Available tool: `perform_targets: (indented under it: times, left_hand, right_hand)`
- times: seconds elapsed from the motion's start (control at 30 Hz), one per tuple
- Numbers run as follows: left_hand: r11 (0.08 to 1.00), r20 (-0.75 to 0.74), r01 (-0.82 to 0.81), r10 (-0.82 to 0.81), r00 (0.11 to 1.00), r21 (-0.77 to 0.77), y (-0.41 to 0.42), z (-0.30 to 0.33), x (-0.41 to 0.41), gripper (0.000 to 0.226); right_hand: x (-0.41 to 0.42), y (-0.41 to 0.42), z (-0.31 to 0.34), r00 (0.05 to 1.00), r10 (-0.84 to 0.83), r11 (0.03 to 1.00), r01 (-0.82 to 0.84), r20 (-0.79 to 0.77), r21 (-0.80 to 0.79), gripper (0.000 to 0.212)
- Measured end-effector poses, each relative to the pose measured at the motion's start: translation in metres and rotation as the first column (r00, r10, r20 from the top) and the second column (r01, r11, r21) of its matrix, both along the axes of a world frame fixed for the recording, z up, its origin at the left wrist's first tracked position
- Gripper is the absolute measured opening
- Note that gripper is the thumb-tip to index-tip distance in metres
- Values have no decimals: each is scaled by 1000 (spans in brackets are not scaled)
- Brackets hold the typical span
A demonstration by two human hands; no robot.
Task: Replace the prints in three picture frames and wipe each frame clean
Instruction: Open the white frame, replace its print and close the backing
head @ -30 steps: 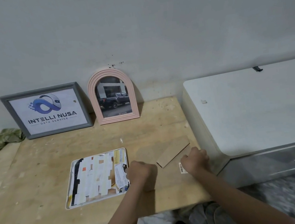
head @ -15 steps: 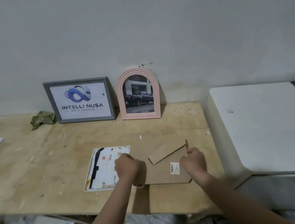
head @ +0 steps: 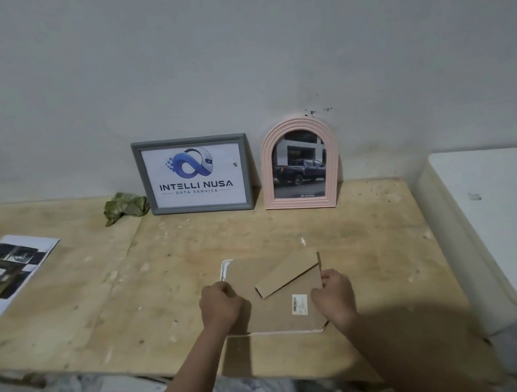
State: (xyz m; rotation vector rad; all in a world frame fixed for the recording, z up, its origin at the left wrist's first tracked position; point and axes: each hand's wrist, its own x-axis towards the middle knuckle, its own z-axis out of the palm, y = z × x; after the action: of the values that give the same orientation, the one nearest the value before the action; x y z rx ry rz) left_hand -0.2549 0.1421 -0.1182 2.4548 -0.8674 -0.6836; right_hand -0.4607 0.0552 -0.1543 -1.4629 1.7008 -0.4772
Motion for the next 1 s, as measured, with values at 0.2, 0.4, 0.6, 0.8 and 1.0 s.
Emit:
perform_targets:
  times: [0.2, 0.4, 0.6, 0.8, 1.0]
  left_hand:
    - [989, -1, 138, -138, 990, -60, 8, -4, 9, 24]
    - [989, -28, 62, -66, 997, -131, 17, -10, 13, 39]
    - [982, -48, -7, -2, 999, -188, 21, -13, 14, 32]
    - [960, -88, -134, 116, 989, -244, 19, -15, 19, 17]
    - [978, -36, -75, 69, 997, -197, 21, -17, 23, 21]
  right_hand:
    - [10, 7, -26, 998, -57, 998, 57, -34, -6, 56]
    - [19, 29, 5, 997, -47, 995, 41, -66, -89, 50]
    - [23, 36, -1, 997, -32, 979, 18, -69, -202, 49]
    - [23, 39, -16, 999, 5, 964, -18, -49, -266, 49]
    - [22, 39, -20, 997, 61, 950, -71, -42, -304, 50]
